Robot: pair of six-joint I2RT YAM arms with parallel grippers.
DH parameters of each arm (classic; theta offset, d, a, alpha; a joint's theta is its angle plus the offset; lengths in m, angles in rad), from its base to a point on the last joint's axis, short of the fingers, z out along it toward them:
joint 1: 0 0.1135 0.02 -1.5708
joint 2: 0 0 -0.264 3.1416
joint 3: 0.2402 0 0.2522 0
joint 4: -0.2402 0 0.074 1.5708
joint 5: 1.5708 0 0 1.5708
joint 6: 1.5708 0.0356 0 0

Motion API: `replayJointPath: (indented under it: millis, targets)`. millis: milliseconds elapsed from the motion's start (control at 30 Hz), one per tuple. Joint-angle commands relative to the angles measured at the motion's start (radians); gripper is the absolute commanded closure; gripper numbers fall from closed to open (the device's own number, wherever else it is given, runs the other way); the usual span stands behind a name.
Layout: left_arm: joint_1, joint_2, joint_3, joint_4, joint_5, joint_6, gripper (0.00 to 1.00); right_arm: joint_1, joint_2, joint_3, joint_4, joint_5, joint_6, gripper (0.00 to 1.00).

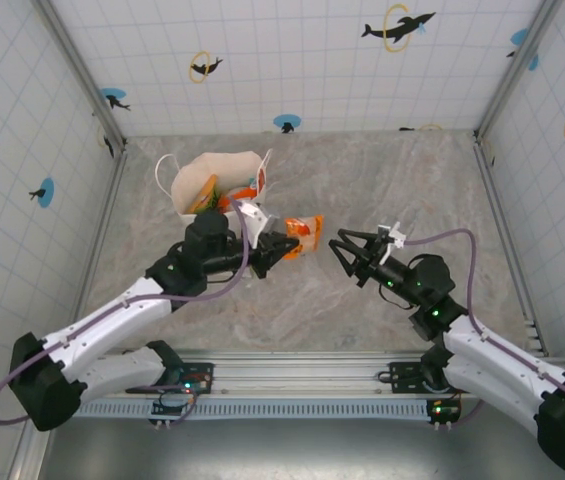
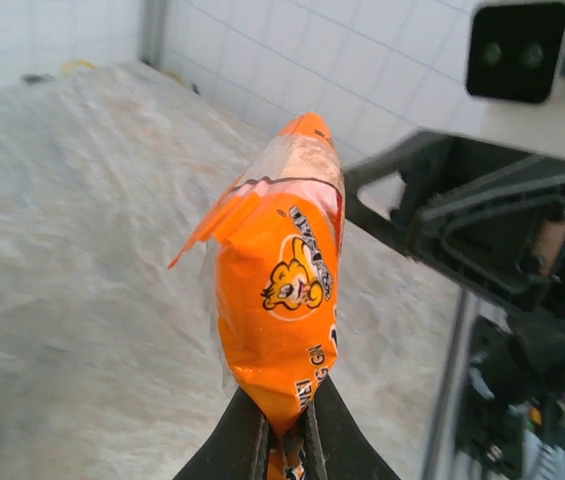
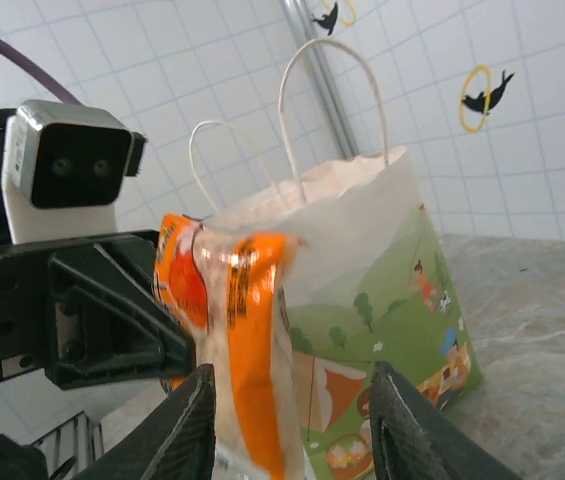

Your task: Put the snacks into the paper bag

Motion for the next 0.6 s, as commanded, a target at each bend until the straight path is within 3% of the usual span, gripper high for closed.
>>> replayJointPath:
  millis: [0,100,267,433,567]
  targets:
    - [0.0,-0.065,0.104,-0.096,-0.249,0.084,1.0,0.006,-0.012,-0.009,-0.008,0.043,-0.008,0.56]
    - [0.001,-0.097,0.174,-0.138,-0.421,0.152,1.0,0.007,-0.006,-0.014,-0.012,0.041,-0.002,0.56]
    - [0.017,-0.118,0.306,-0.177,-0.612,0.219,1.0,0.009,0.009,-0.017,-0.003,0.04,-0.006,0.55]
    - [0.021,-0.12,0.36,-0.194,-0.853,0.225,1.0,0.012,0.027,-0.021,0.007,0.037,-0.006,0.55]
    - [0.028,-0.049,0.42,-0.315,-0.988,0.192,1.0,0.017,0.038,-0.015,0.003,0.031,-0.005,0.55]
